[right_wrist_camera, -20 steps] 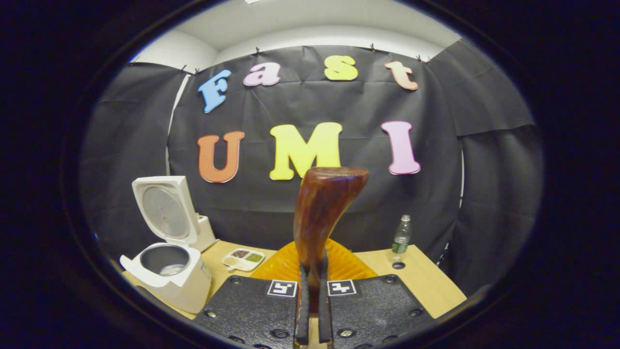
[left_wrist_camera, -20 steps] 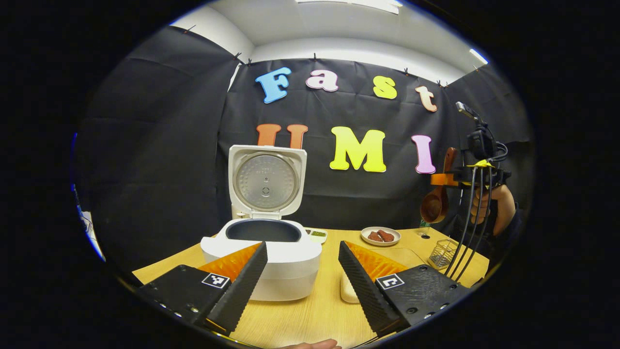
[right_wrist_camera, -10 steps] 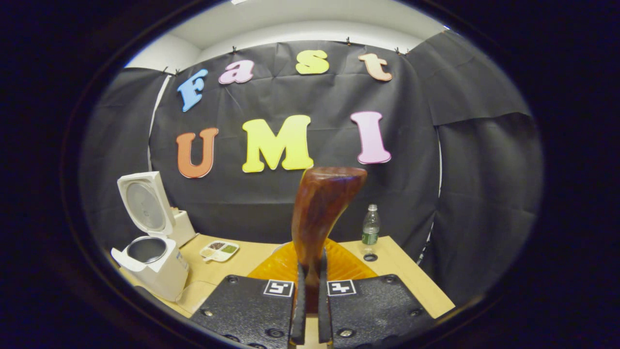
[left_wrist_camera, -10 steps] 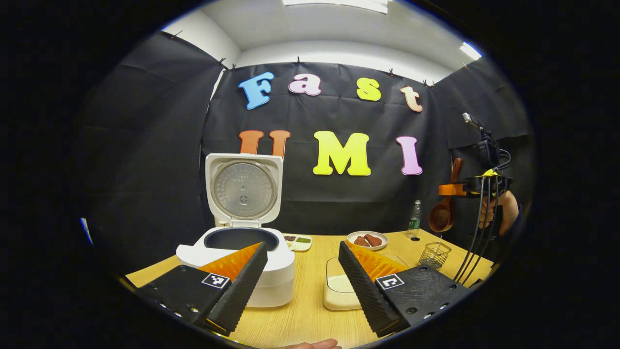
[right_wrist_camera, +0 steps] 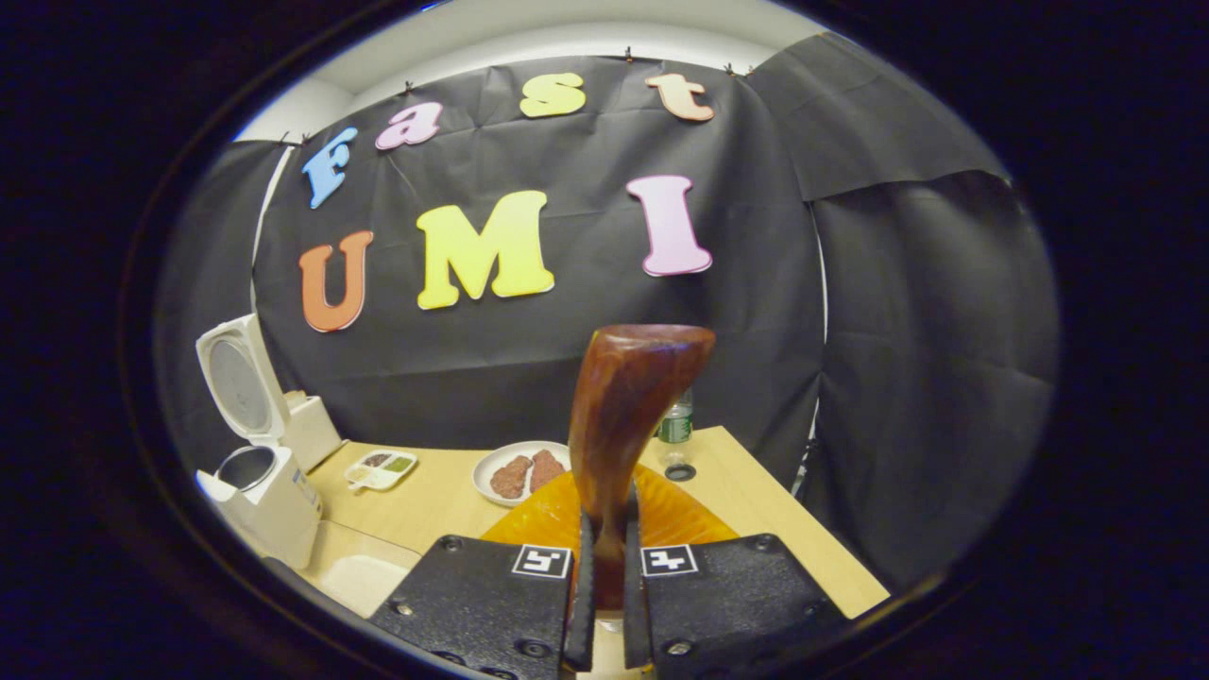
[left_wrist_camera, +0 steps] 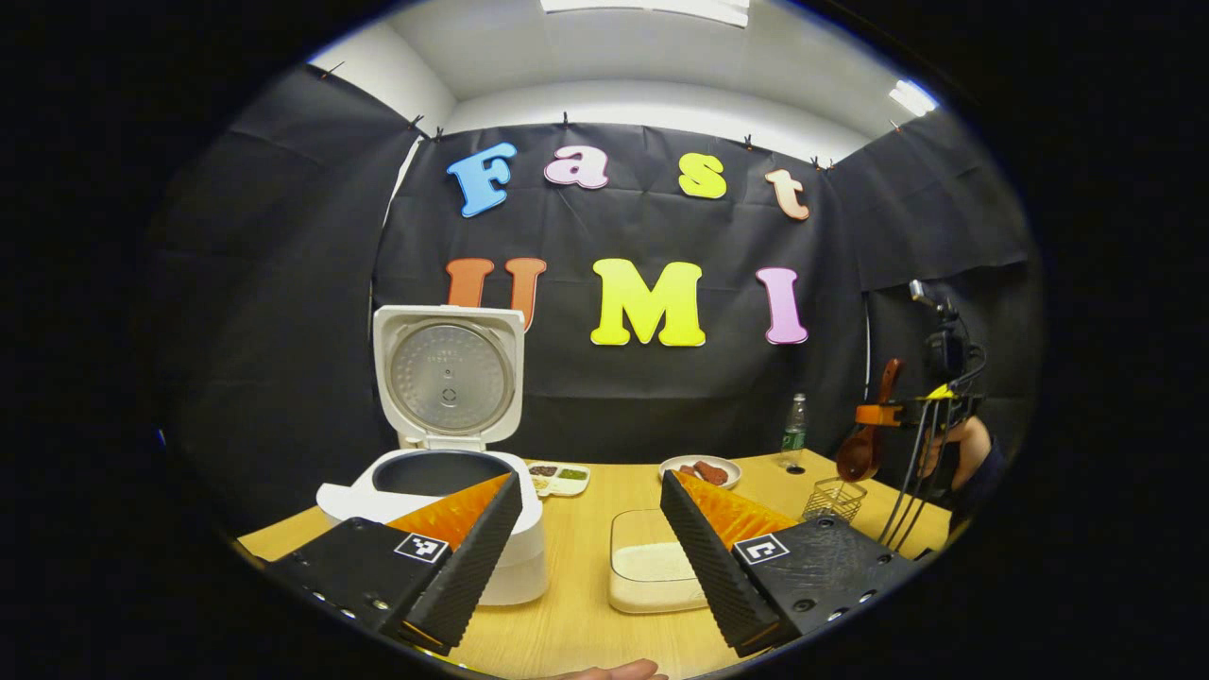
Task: Close the left gripper, press the button to open the rice cooker; take a wooden spoon from the chopstick holder with the right hand, scoop a spoonful of rice and pour it into the rice cooker, then put the wooden spoon back into the chopstick holder.
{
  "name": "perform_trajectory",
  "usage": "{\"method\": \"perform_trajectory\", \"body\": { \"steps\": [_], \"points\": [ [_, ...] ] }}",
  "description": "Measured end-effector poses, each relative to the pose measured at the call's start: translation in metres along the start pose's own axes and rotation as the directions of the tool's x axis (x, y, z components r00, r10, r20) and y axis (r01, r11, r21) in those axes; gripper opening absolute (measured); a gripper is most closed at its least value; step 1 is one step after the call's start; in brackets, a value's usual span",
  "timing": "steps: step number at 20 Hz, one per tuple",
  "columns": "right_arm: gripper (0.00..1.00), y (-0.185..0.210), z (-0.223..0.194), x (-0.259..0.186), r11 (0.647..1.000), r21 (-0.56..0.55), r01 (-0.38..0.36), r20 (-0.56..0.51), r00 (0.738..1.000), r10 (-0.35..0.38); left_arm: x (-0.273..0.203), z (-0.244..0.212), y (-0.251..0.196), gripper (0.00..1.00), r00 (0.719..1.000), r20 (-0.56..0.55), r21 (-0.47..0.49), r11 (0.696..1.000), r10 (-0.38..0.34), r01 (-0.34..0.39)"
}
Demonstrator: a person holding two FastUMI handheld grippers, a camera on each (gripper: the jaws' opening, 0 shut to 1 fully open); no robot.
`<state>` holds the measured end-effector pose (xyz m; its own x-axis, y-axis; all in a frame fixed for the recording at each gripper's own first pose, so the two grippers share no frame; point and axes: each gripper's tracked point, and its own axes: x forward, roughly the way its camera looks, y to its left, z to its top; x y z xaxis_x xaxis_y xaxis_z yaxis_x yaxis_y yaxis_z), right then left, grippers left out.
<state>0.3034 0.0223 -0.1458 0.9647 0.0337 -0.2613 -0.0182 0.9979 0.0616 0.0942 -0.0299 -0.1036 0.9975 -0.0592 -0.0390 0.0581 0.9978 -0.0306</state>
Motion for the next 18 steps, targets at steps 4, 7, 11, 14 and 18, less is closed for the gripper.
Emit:
{"method": "perform_trajectory", "body": {
  "steps": [4, 7, 11, 14, 18],
  "points": [
    [0.16, -0.006, -0.019, 0.020, 0.998, 0.045, -0.033, -0.014, 0.999, 0.033, 0.003, 0.015, 0.010, 0.94, 0.999, 0.033, 0.007, 1.000, -0.001, 0.000],
    [0.28, -0.018, -0.032, 0.027, 0.997, 0.081, -0.016, -0.033, 0.999, 0.019, 0.016, 0.014, 0.022, 0.94, 0.999, 0.038, -0.031, 0.999, -0.006, 0.007],
    [0.67, -0.040, -0.024, 0.009, 0.996, 0.078, 0.050, 0.007, 0.999, -0.050, 0.024, 0.024, 0.049, 0.94, 0.999, 0.025, -0.044, 0.998, 0.036, -0.035],
    [0.82, -0.043, -0.008, -0.015, 0.996, 0.058, 0.068, 0.057, 0.996, -0.071, 0.029, 0.046, 0.064, 0.94, 0.998, 0.036, -0.041, 0.998, 0.045, -0.043],
    [0.96, -0.034, 0.006, -0.052, 0.996, 0.027, 0.087, 0.106, 0.990, -0.090, 0.038, 0.076, 0.070, 0.94, 0.998, 0.050, -0.074, 0.997, 0.031, -0.028]
  ]
}}
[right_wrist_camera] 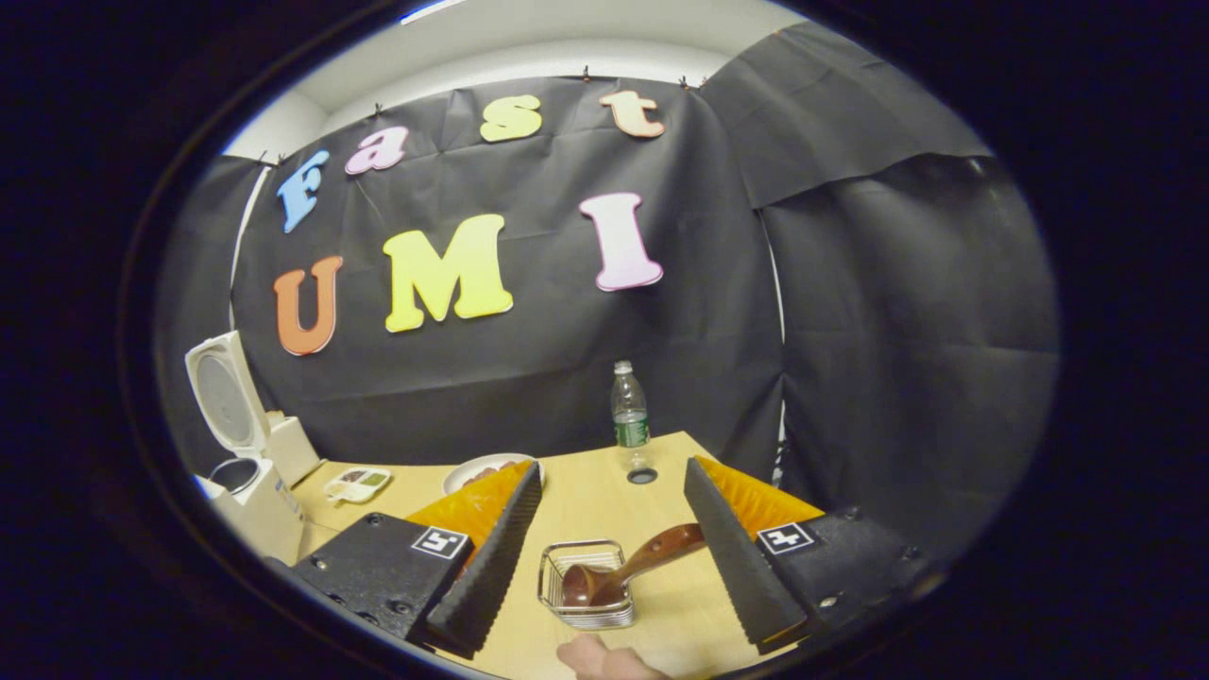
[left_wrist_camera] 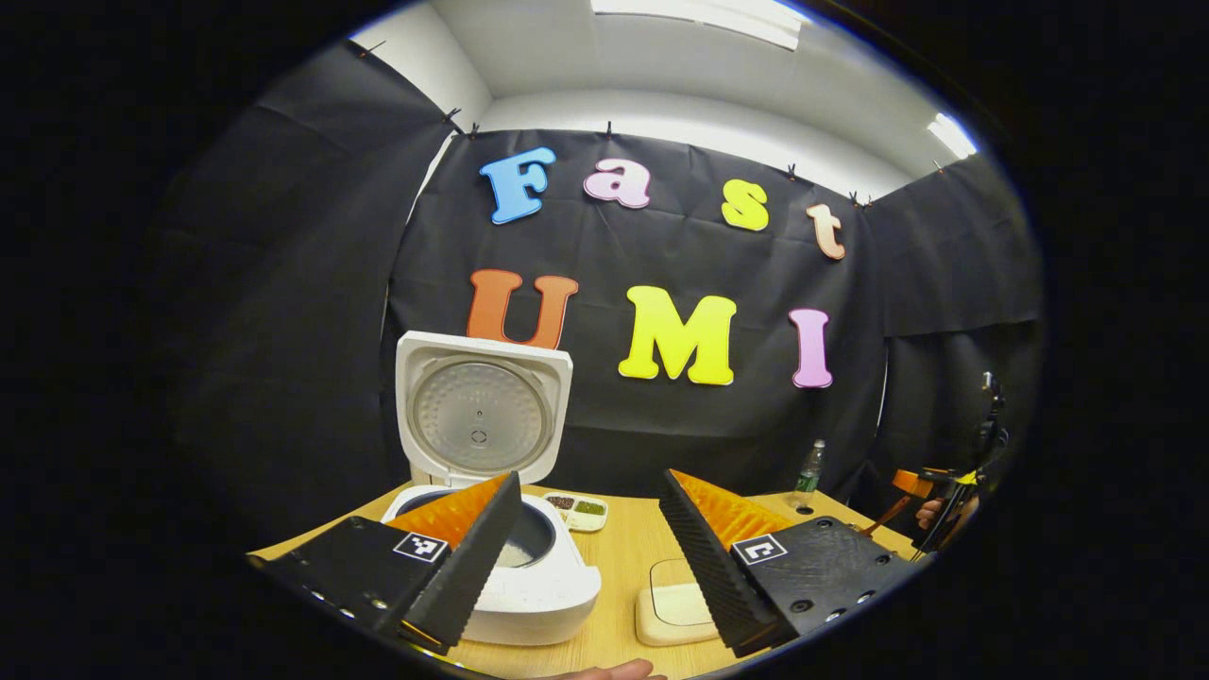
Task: Close the left gripper, press the button to open the rice cooker; take a wooden spoon from the chopstick holder with the right hand, scoop a spoonful of rice and pour it into the rice cooker, then put the wooden spoon back into the chopstick holder.
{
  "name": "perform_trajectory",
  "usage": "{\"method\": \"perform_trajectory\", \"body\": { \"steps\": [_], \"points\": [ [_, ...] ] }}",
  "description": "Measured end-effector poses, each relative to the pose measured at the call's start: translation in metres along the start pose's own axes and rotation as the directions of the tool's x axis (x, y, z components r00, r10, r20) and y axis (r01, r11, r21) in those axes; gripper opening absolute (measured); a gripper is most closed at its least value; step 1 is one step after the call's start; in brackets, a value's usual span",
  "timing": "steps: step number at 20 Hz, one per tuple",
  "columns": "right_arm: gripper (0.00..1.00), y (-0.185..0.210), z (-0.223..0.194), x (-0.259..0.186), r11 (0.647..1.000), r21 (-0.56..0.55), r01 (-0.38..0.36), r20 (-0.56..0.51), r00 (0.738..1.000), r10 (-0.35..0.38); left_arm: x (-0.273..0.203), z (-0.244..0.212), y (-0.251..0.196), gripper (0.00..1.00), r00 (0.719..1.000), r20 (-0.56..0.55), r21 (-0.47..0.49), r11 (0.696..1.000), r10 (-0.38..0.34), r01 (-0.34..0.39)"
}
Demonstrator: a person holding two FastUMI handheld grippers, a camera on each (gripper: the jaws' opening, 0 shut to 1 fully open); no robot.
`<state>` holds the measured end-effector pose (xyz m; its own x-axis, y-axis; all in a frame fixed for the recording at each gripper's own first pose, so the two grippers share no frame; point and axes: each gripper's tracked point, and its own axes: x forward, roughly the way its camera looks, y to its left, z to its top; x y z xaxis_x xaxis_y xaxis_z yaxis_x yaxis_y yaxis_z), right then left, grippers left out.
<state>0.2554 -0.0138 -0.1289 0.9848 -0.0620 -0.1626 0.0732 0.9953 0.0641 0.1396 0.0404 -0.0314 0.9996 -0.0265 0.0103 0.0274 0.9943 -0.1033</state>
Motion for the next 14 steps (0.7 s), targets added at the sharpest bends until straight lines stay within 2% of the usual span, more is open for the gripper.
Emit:
{"method": "perform_trajectory", "body": {
  "steps": [3, 6, 10, 13, 14],
  "points": [
    [0.97, 0.012, 0.014, -0.034, 0.999, -0.038, 0.001, 0.056, 0.998, 0.001, 0.008, 0.027, -0.003, 0.94, 1.000, 0.019, 0.030, 0.999, -0.014, 0.013],
    [0.99, 0.030, 0.025, -0.064, 0.996, -0.079, -0.029, 0.121, 0.992, 0.039, 0.023, 0.051, 0.003, 0.93, 1.000, 0.025, 0.072, 0.997, 0.000, -0.002],
    [0.99, 0.058, 0.020, -0.089, 0.991, -0.096, -0.095, 0.119, 0.987, 0.107, 0.047, 0.082, 0.005, 0.94, 1.000, 0.020, 0.070, 0.997, -0.014, 0.012],
    [0.97, 0.057, 0.015, -0.096, 0.993, -0.085, -0.083, 0.118, 0.989, 0.093, 0.072, 0.097, 0.021, 0.93, 0.999, 0.030, 0.115, 0.993, 0.018, -0.022],
    [0.99, 0.059, 0.015, -0.096, 0.992, -0.087, -0.086, 0.122, 0.988, 0.096, 0.082, 0.100, 0.031, 0.94, 0.999, 0.029, 0.122, 0.992, 0.038, -0.041]
  ]
}}
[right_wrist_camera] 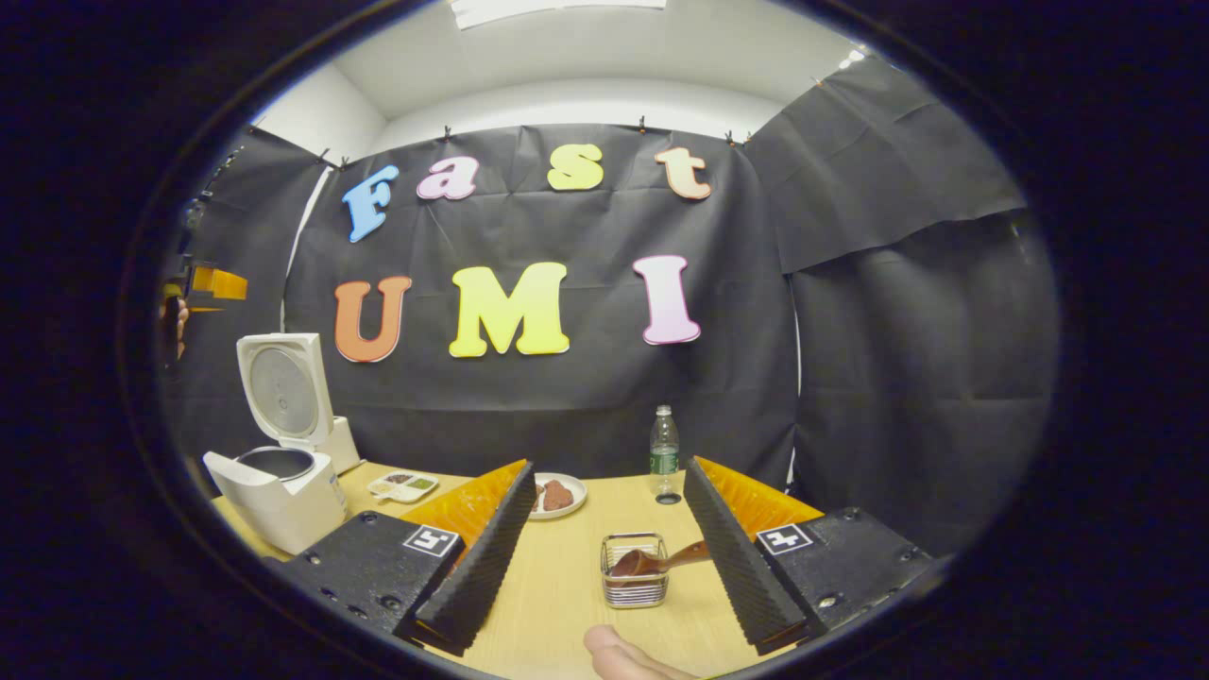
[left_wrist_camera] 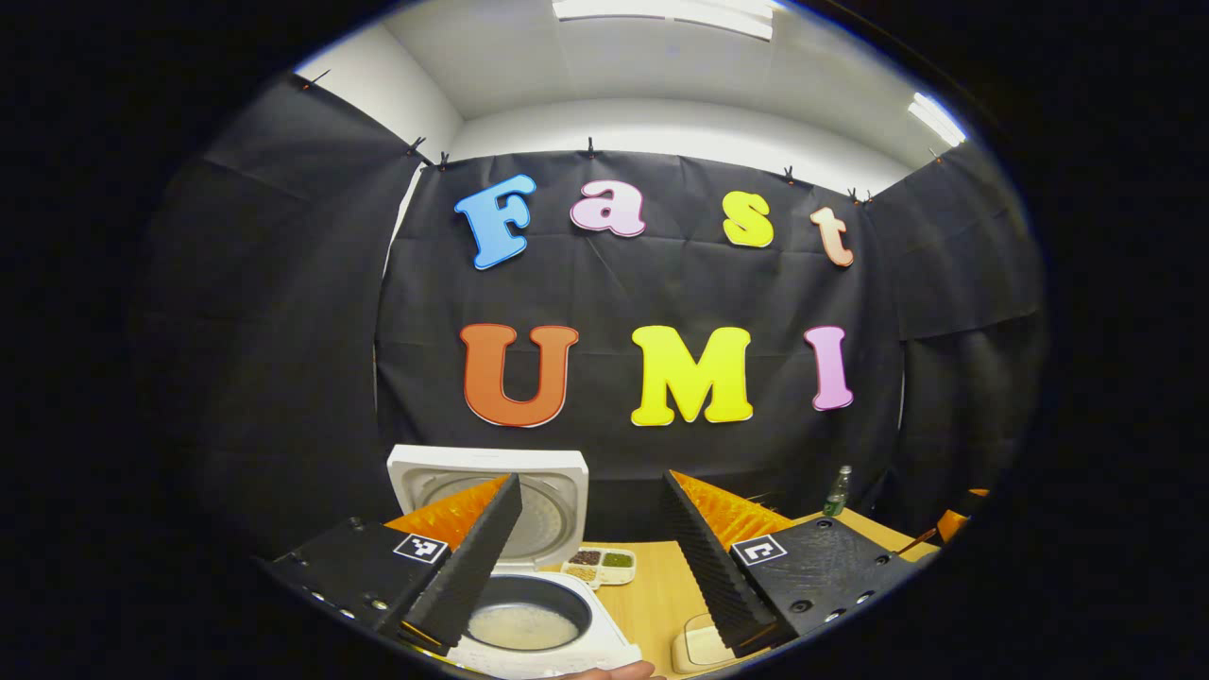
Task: Close the left gripper, press the button to open the rice cooker; take a wooden spoon from the chopstick holder with the right hand, scoop a spoonful of rice and pour it into the rice cooker, then put the wooden spoon back into the chopstick holder.
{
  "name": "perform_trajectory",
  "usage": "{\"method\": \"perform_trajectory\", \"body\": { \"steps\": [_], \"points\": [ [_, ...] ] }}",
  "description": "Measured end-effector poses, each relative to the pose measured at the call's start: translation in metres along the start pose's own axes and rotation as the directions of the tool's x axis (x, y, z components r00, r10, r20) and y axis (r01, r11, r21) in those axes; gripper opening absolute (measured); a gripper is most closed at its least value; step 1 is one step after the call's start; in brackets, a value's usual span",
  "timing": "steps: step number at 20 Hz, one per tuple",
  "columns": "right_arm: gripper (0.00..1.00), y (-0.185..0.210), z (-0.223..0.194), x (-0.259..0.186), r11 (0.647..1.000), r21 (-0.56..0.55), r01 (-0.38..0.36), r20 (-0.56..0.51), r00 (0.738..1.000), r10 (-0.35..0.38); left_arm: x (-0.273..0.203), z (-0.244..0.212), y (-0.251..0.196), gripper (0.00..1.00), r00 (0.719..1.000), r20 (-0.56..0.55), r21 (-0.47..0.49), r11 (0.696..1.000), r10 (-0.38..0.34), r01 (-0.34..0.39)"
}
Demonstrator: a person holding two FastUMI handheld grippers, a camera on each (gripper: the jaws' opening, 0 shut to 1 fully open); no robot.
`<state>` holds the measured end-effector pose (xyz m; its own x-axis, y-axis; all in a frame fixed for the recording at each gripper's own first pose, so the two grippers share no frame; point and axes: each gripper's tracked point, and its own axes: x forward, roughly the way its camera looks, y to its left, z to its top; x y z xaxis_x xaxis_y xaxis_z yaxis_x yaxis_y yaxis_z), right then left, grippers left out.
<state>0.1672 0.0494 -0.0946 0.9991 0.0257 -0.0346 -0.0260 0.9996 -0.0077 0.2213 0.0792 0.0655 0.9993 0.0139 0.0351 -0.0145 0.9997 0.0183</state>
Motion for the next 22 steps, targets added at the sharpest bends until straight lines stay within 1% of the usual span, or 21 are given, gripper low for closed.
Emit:
{"method": "perform_trajectory", "body": {
  "steps": [3, 4, 5, 7, 8, 9, 10, 11, 14, 16, 18, 22],
  "points": [
    [0.99, 0.003, -0.003, -0.002, 1.000, 0.006, -0.018, -0.008, 1.000, 0.018, 0.029, 0.007, 0.021, 0.94, 1.000, -0.009, -0.026, 0.999, 0.022, -0.022],
    [0.98, 0.004, 0.000, -0.003, 1.000, 0.010, -0.023, -0.003, 1.000, 0.023, 0.041, 0.009, 0.027, 0.94, 1.000, -0.007, -0.026, 0.999, 0.026, -0.026],
    [0.97, 0.002, 0.001, -0.003, 1.000, 0.013, -0.021, 0.006, 1.000, 0.021, 0.052, 0.008, 0.032, 0.94, 1.000, -0.008, -0.017, 0.999, 0.028, -0.028],
    [0.97, 0.002, 0.001, -0.002, 1.000, 0.020, -0.024, 0.012, 1.000, 0.023, 0.075, 0.011, 0.050, 0.94, 0.998, 0.004, 0.019, 0.998, 0.059, -0.059],
    [0.99, 0.004, 0.000, -0.003, 0.999, 0.031, -0.030, 0.014, 0.999, 0.030, 0.086, 0.010, 0.055, 0.94, 0.998, 0.006, 0.028, 0.997, 0.068, -0.068],
    [0.99, 0.006, 0.000, -0.002, 0.998, 0.041, -0.037, 0.015, 0.999, 0.036, 0.096, 0.010, 0.058, 0.94, 0.998, 0.002, 0.029, 0.998, 0.064, -0.064],
    [0.97, 0.008, 0.000, -0.002, 0.998, 0.048, -0.043, 0.017, 0.999, 0.042, 0.108, 0.006, 0.060, 0.94, 0.998, -0.005, 0.029, 0.998, 0.062, -0.062],
    [0.99, 0.009, 0.000, -0.001, 0.998, 0.051, -0.046, 0.016, 0.999, 0.045, 0.117, 0.005, 0.064, 0.94, 0.998, -0.002, 0.035, 0.997, 0.068, -0.067],
    [0.99, 0.012, 0.004, -0.002, 0.998, 0.049, -0.048, 0.034, 0.998, 0.046, 0.149, -0.008, 0.084, 0.94, 0.993, -0.021, 0.049, 0.992, 0.115, -0.114],
    [0.99, 0.016, 0.007, -0.006, 0.998, 0.034, -0.053, 0.039, 0.998, 0.052, 0.165, -0.016, 0.093, 0.94, 0.990, -0.042, 0.048, 0.990, 0.132, -0.130],
    [0.99, 0.014, 0.012, -0.011, 0.999, 0.012, -0.042, 0.050, 0.998, 0.041, 0.179, -0.028, 0.103, 0.94, 0.987, -0.070, 0.043, 0.989, 0.143, -0.140],
    [0.99, 0.003, 0.017, -0.027, 0.999, -0.033, 0.005, 0.066, 0.998, -0.003, 0.197, -0.055, 0.108, 0.94, 0.980, -0.142, -0.008, 0.990, 0.136, -0.139]
  ]
}}
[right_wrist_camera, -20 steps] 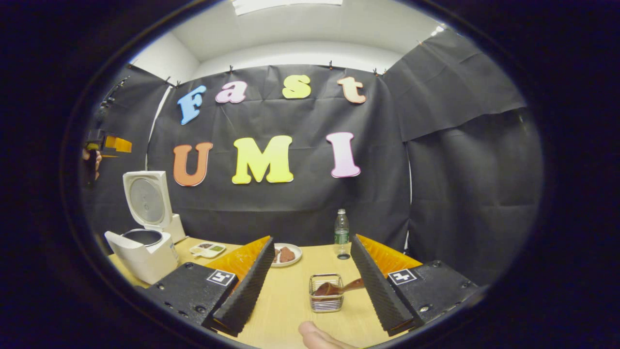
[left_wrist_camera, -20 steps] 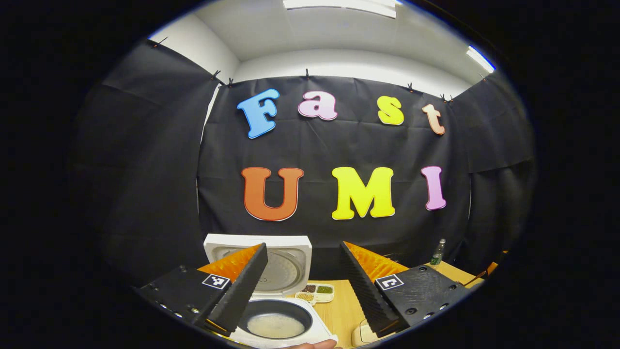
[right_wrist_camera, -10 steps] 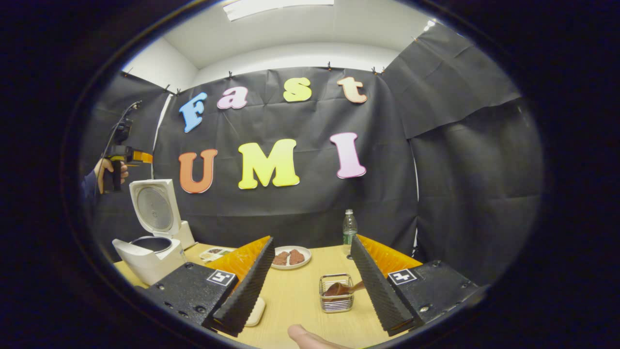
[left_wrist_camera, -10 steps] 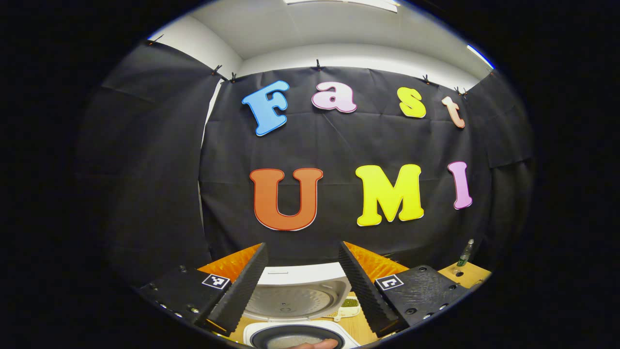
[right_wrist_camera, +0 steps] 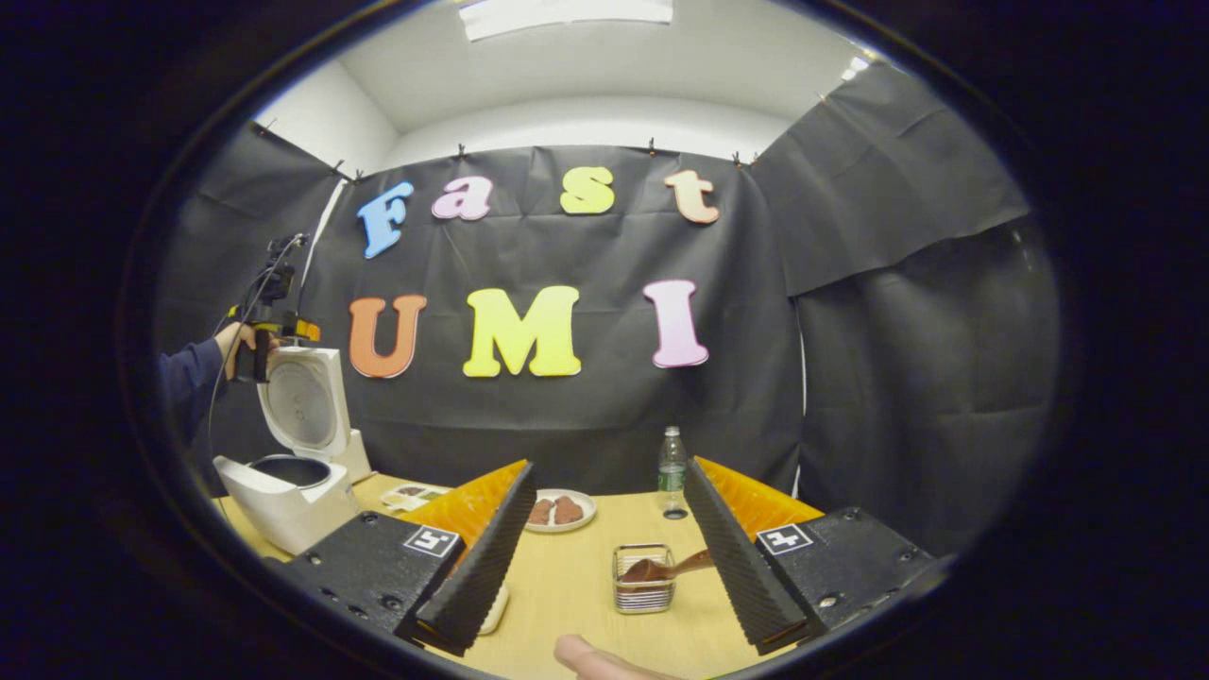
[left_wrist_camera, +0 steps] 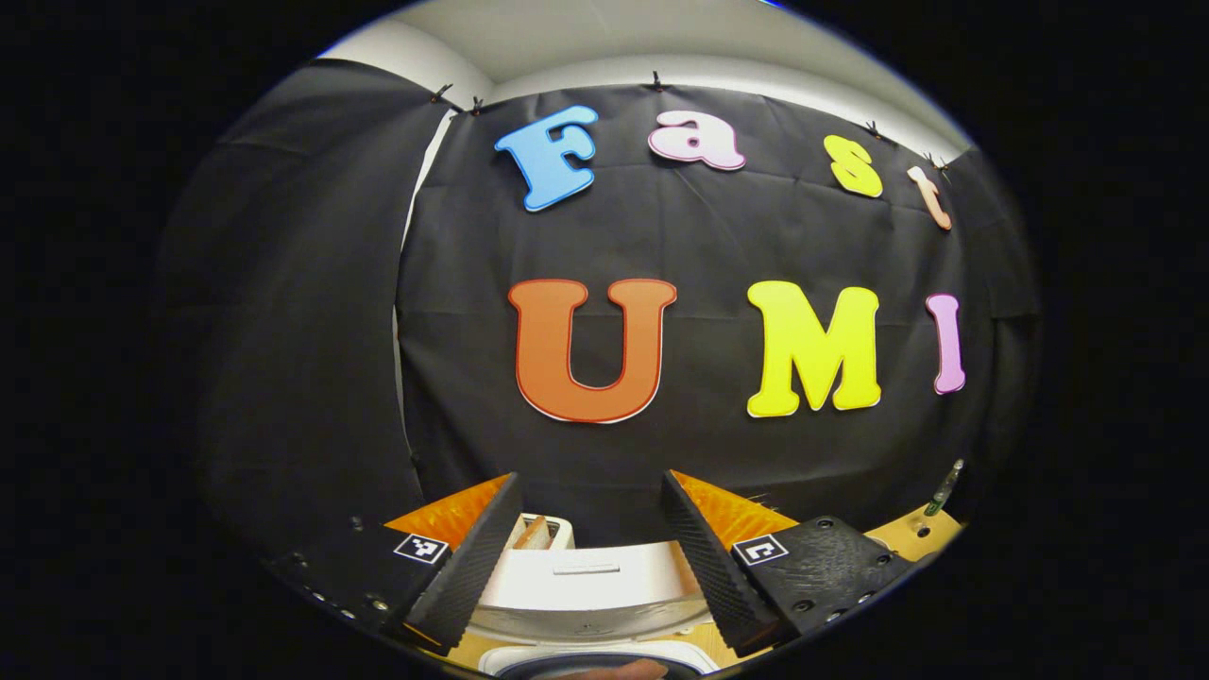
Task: Close the left gripper, press the button to open the rice cooker; take a wooden spoon from the chopstick holder with the right hand, scoop a spoonful of rice and pour it into the rice cooker, then put the wooden spoon back into the chopstick holder.
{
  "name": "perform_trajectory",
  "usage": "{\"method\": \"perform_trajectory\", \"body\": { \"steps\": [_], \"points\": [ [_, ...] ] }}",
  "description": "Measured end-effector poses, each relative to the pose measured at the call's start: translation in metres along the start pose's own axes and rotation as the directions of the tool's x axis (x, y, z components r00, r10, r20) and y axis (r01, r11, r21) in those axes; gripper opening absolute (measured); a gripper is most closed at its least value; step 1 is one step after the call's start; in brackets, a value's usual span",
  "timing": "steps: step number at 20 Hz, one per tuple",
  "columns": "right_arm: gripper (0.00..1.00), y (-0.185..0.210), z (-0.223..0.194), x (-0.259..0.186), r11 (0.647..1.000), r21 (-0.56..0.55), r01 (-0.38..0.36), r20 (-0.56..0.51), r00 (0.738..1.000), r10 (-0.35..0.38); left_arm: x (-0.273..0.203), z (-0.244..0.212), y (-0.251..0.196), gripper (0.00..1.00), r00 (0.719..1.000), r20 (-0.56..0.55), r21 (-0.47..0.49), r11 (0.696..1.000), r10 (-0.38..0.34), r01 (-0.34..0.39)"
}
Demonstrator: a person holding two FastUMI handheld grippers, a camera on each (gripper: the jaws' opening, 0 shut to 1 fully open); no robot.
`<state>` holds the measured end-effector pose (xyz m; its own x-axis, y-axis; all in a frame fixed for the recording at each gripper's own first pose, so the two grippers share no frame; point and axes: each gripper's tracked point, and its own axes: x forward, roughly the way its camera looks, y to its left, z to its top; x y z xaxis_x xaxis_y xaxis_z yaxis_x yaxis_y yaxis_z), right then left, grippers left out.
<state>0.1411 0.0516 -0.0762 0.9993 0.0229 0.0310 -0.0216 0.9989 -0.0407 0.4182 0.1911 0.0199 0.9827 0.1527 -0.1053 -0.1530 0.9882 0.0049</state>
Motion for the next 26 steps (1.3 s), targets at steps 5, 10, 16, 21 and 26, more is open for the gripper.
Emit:
{"method": "perform_trajectory", "body": {
  "steps": [5, 10, 16, 21, 26],
  "points": [
    [0.97, 0.005, 0.002, -0.030, 0.999, 0.053, 0.001, -0.010, 1.000, 0.000, -0.005, -0.010, 0.006, 0.96, 0.998, -0.046, 0.021, 0.998, 0.052, -0.051],
    [0.99, 0.000, 0.008, -0.059, 0.997, 0.079, 0.024, 0.000, 1.000, -0.024, -0.039, -0.018, -0.002, 0.97, 0.996, -0.075, 0.033, 0.999, 0.046, -0.043],
    [0.99, 0.028, -0.007, -0.096, 0.995, 0.068, -0.075, -0.018, 0.997, 0.076, -0.084, -0.052, -0.010, 0.96, 0.991, -0.102, 0.027, 0.996, 0.084, -0.081],
    [0.99, 0.041, -0.019, -0.113, 0.990, 0.051, -0.129, -0.016, 0.991, 0.130, -0.126, -0.106, -0.008, 0.94, 0.981, -0.175, -0.019, 0.996, 0.086, -0.091],
    [0.99, 0.046, -0.021, -0.127, 0.984, 0.062, -0.170, -0.007, 0.985, 0.170, -0.148, -0.144, -0.015, 0.92, 0.964, -0.259, -0.023, 0.997, 0.062, -0.071]
  ]
}}
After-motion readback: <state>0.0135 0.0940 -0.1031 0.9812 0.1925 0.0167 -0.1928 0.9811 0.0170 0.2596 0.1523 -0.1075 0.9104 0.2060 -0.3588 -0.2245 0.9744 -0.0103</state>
